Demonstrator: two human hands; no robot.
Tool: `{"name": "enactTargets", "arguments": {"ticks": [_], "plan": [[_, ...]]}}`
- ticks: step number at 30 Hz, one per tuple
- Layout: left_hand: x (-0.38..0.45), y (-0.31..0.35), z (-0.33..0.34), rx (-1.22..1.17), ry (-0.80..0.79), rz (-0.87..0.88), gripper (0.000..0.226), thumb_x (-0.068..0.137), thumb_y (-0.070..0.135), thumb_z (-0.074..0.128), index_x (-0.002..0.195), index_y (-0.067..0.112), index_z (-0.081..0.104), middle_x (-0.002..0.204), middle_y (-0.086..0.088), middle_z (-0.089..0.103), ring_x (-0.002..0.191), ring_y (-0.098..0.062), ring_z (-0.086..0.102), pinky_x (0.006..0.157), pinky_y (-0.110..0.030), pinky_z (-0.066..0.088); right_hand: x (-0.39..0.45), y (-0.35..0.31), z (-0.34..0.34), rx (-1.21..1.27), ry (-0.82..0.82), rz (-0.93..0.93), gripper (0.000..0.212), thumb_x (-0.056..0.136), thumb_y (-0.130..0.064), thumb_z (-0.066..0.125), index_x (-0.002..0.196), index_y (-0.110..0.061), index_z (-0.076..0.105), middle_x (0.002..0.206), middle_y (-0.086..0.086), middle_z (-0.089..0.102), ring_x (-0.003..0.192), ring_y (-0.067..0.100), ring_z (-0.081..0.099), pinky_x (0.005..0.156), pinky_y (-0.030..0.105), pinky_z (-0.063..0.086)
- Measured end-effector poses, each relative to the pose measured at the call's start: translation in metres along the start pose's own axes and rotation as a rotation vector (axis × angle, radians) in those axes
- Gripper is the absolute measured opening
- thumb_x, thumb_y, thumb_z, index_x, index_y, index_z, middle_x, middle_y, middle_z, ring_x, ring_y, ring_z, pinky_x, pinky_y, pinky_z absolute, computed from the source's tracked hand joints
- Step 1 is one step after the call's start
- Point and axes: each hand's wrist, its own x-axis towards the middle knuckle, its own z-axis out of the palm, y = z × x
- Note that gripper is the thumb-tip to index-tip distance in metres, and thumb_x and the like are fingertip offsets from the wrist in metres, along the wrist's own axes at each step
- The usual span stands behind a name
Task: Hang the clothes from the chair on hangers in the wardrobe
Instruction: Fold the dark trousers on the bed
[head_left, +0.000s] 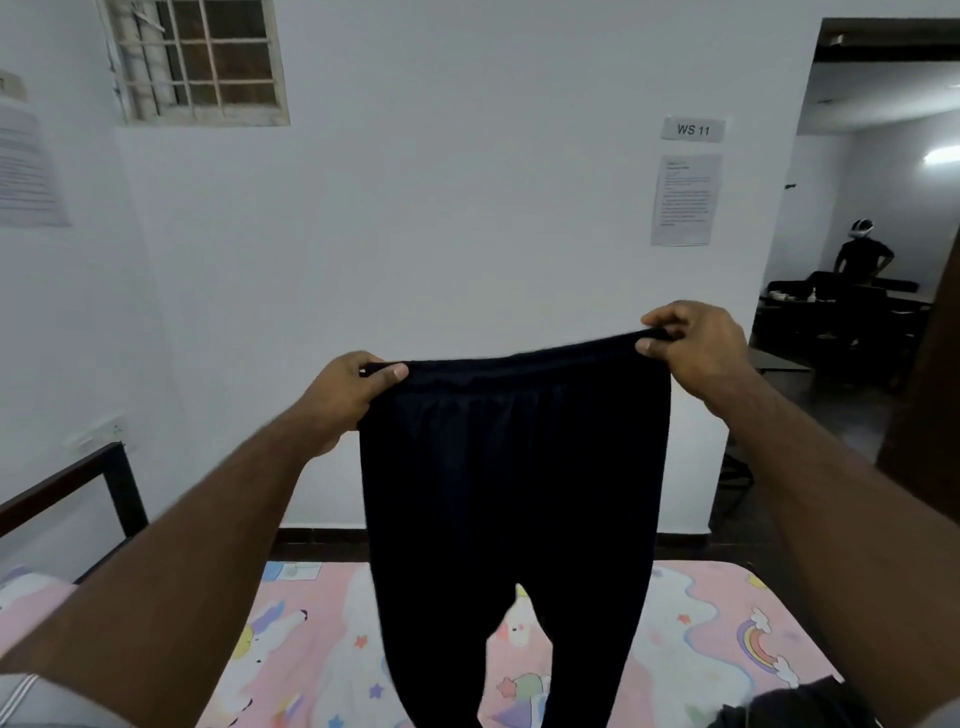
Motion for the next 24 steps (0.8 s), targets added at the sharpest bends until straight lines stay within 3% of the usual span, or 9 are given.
{"name": "enactTargets", "arguments": {"ticks": [2, 4, 7, 11, 18, 24], "plan": [[0.003, 0.014, 0.002, -0.17, 0.076, 0.035, 0.031, 0.09, 0.035, 0.073, 0.106, 0.008, 0.069, 0.095, -0.007, 0.075, 0.082, -0.022, 0.072, 0.066, -0.032, 0.057, 0.006, -0.006, -0.004, 0.116, 0.115, -0.012, 0.024, 0.079, -0.018, 0.083, 0.098, -0.026, 0.072, 0.098, -0.002, 0.071, 0.096, 0.015, 0.068, 0.092, 0.035, 0.056], [0.002, 0.023, 0.004, -0.296, 0.047, 0.002, 0.034, 0.087, 0.032, 0.075, 0.108, 0.006, 0.071, 0.103, -0.01, 0.076, 0.092, -0.024, 0.074, 0.077, -0.035, 0.059, 0.006, -0.005, -0.003, 0.101, 0.1, 0.003, 0.024, 0.079, -0.018, 0.082, 0.1, -0.024, 0.072, 0.096, -0.002, 0.07, 0.095, 0.017, 0.068, 0.09, 0.033, 0.055], [-0.004, 0.015, 0.006, -0.16, 0.017, -0.081, 0.03, 0.083, 0.031, 0.079, 0.103, 0.008, 0.074, 0.098, -0.008, 0.078, 0.09, -0.024, 0.075, 0.072, -0.033, 0.058, -0.006, 0.006, 0.004, -0.013, -0.024, 0.043, 0.027, 0.079, -0.017, 0.083, 0.104, -0.019, 0.073, 0.096, -0.001, 0.069, 0.095, 0.016, 0.065, 0.085, 0.029, 0.05], [-0.008, 0.003, 0.006, -0.234, 0.113, -0.084, 0.03, 0.084, 0.029, 0.08, 0.104, 0.008, 0.07, 0.098, -0.007, 0.077, 0.089, -0.025, 0.075, 0.076, -0.039, 0.06, -0.012, 0.012, 0.01, 0.072, 0.025, 0.079, 0.024, 0.079, -0.015, 0.082, 0.1, -0.022, 0.073, 0.098, -0.001, 0.07, 0.096, 0.015, 0.067, 0.087, 0.03, 0.054], [-0.013, -0.009, -0.003, -0.217, -0.017, -0.183, 0.02, 0.092, 0.018, 0.071, 0.107, 0.005, 0.071, 0.102, -0.009, 0.076, 0.093, -0.024, 0.072, 0.074, -0.036, 0.057, -0.021, 0.014, 0.017, 0.1, 0.027, 0.141, 0.026, 0.08, -0.016, 0.082, 0.103, -0.021, 0.071, 0.092, -0.003, 0.069, 0.09, 0.014, 0.067, 0.074, 0.023, 0.049], [-0.011, -0.012, 0.014, -0.233, 0.2, -0.215, 0.025, 0.084, 0.017, 0.081, 0.099, 0.001, 0.072, 0.095, -0.012, 0.077, 0.086, -0.026, 0.076, 0.079, -0.041, 0.062, -0.027, 0.015, 0.033, 0.158, -0.014, 0.276, 0.028, 0.072, -0.016, 0.086, 0.094, -0.023, 0.071, 0.087, 0.001, 0.066, 0.085, 0.022, 0.07, 0.081, 0.043, 0.061]]}}
